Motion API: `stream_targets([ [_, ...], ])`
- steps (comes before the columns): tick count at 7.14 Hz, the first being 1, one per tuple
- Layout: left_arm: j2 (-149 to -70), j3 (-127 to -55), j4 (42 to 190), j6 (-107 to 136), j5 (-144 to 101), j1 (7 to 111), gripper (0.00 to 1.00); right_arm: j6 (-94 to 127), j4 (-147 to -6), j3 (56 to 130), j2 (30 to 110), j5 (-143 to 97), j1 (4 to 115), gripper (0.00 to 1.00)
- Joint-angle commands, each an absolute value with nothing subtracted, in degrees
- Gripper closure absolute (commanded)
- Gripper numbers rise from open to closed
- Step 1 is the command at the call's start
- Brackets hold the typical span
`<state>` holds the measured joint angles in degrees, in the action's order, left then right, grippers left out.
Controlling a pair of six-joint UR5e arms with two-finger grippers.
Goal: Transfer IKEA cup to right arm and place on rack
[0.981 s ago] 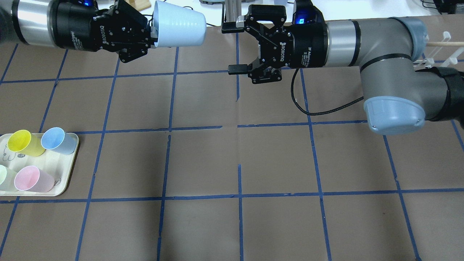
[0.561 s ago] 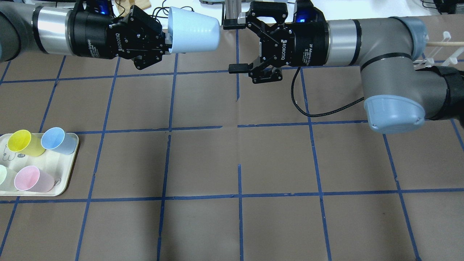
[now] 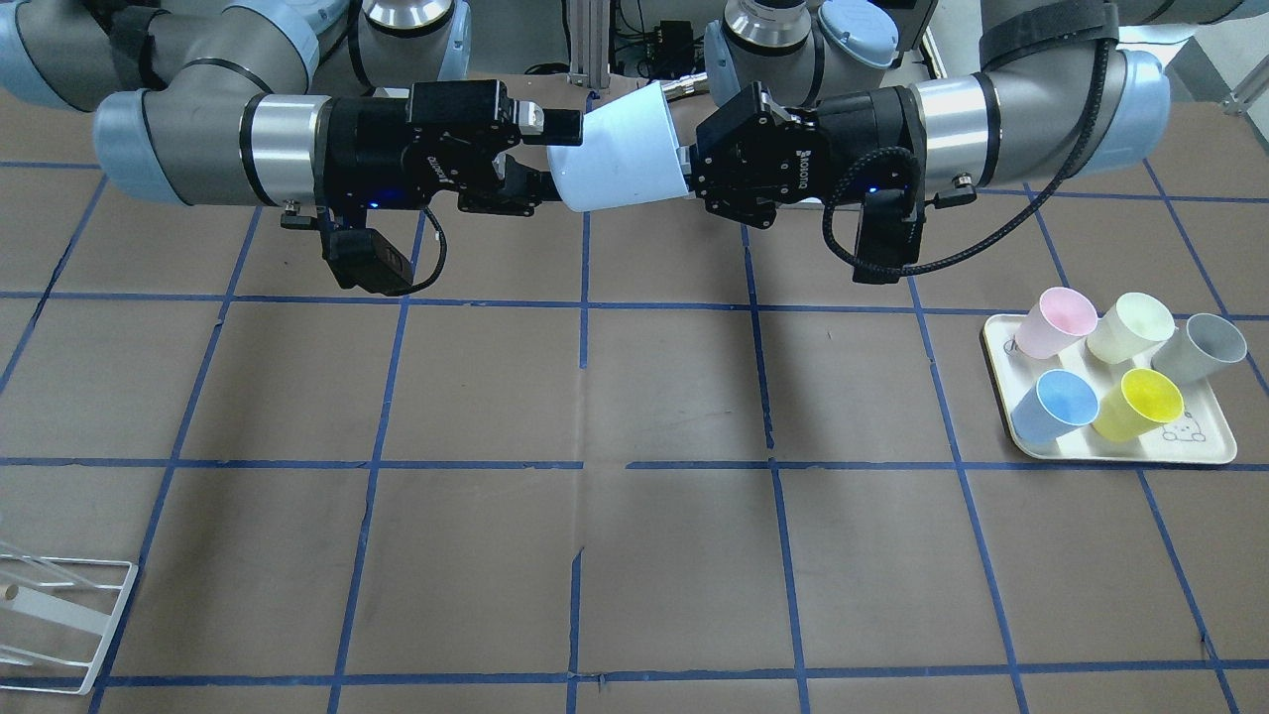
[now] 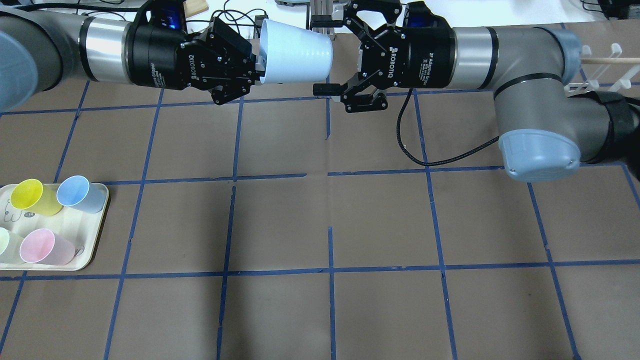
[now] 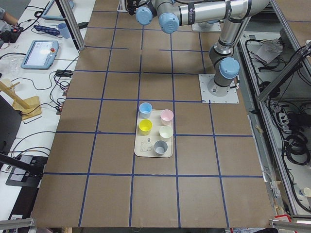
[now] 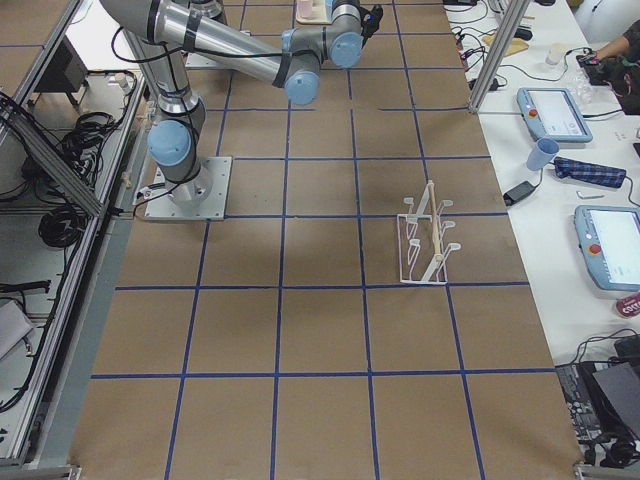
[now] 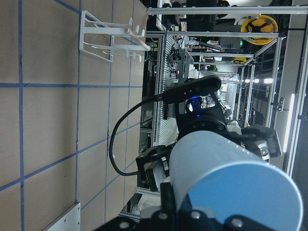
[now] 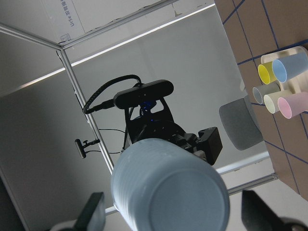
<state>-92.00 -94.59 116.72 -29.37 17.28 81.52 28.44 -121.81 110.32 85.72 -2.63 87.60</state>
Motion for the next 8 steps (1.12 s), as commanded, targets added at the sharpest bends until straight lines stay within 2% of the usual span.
stream_targets([
  [1,-92.0,-94.8,116.7,-28.9,17.2,81.8,1.0,29.3,-121.8,110.3,85.4,-2.9,87.5,0.01],
  [2,-91.9,-94.9,116.7,-28.9,17.2,81.8,1.0,29.4,-121.7,110.3,85.4,-2.9,87.5,0.11],
  [3,-91.8,-95.0,116.8,-28.8,17.2,82.0,1.0,30.6,-121.7,110.3,85.4,-3.0,87.5,0.14],
  [5,-91.9,-95.0,116.7,-28.8,17.3,83.1,1.0,33.0,-121.6,110.4,85.8,-3.1,87.5,0.26],
  [6,-91.9,-94.9,116.7,-28.7,17.3,83.1,0.39,33.3,-121.6,110.4,85.7,-3.1,87.5,0.27],
  [7,-91.8,-94.9,116.5,-26.6,17.3,83.1,0.31,34.1,-121.6,110.3,85.8,-3.1,87.4,0.27],
  [8,-91.5,-94.8,116.2,-24.5,17.2,83.1,0.01,34.5,-121.6,110.3,86.0,-3.3,87.4,0.3],
])
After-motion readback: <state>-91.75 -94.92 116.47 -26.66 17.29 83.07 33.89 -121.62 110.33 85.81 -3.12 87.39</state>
